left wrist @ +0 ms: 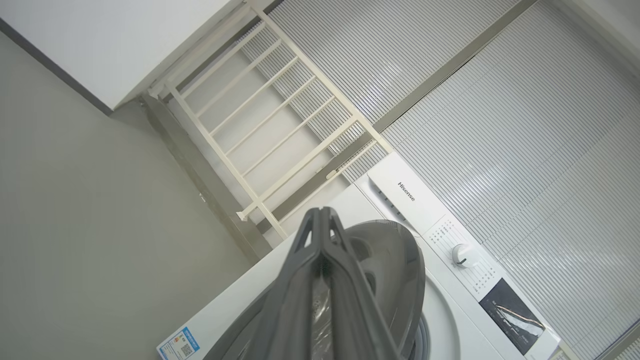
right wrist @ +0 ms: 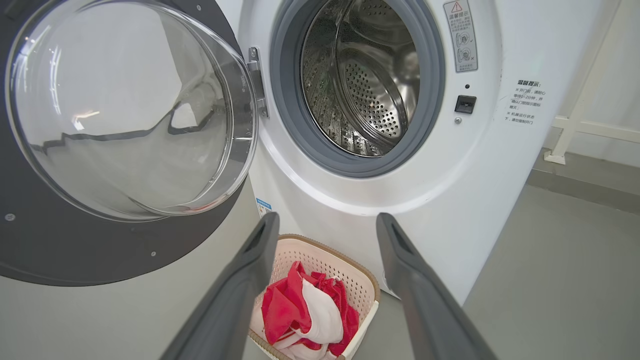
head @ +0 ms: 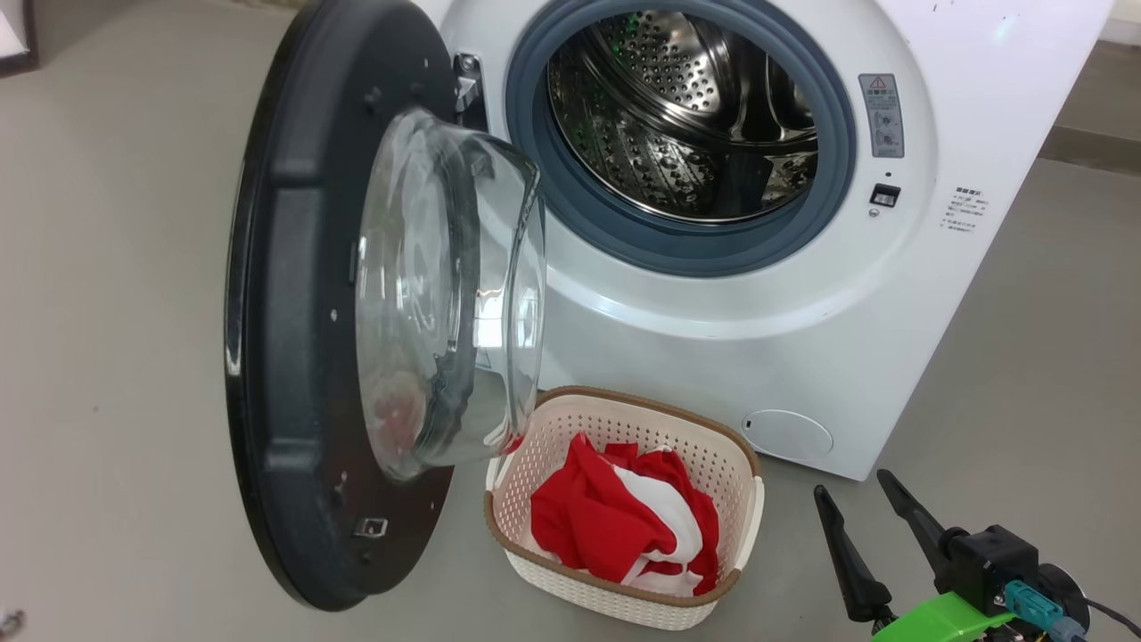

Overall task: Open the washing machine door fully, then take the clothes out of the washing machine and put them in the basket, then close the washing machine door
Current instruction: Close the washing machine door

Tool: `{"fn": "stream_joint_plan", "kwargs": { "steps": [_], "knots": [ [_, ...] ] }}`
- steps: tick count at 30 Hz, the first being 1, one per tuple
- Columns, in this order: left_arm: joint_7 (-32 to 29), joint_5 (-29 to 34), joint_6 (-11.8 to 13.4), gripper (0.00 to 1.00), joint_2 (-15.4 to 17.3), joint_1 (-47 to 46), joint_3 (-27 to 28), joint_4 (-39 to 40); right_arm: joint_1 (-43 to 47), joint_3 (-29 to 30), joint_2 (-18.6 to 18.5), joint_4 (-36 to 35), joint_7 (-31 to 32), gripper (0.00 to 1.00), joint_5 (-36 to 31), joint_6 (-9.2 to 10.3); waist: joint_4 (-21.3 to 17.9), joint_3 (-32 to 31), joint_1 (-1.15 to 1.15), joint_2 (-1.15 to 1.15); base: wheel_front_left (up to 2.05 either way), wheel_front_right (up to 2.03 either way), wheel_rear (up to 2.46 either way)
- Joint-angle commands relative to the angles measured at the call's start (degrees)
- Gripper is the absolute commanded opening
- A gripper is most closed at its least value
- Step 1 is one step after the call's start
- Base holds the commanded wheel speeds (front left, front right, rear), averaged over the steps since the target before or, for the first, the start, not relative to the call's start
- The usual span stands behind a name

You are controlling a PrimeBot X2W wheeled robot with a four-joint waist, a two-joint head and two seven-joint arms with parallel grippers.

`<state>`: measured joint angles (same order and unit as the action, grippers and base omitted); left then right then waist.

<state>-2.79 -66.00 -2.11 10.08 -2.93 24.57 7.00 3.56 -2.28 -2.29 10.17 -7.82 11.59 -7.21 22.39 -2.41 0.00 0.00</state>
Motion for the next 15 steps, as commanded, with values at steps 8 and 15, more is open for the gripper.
{"fn": "stream_joint_plan", "kwargs": {
  "steps": [8, 15],
  "knots": [
    [-11.5, -17.7, 1.9, 0.0, 2.1, -7.2, 5.2, -6.5, -2.6, -1.1, -0.6, -2.0, -0.5, 1.0, 0.5, -0.28, -1.4, 1.0, 0.0, 0.0, 0.0, 0.0, 0.0],
    [-18.2, -22.4, 1.9, 0.0, 0.9, -6.9, 2.4, -11.9, -2.7, -0.9, -0.6, -2.2, -0.2, 1.0, 0.2, -0.28, -2.3, 1.6, 0.0, 0.0, 0.0, 0.0, 0.0]
  ]
}}
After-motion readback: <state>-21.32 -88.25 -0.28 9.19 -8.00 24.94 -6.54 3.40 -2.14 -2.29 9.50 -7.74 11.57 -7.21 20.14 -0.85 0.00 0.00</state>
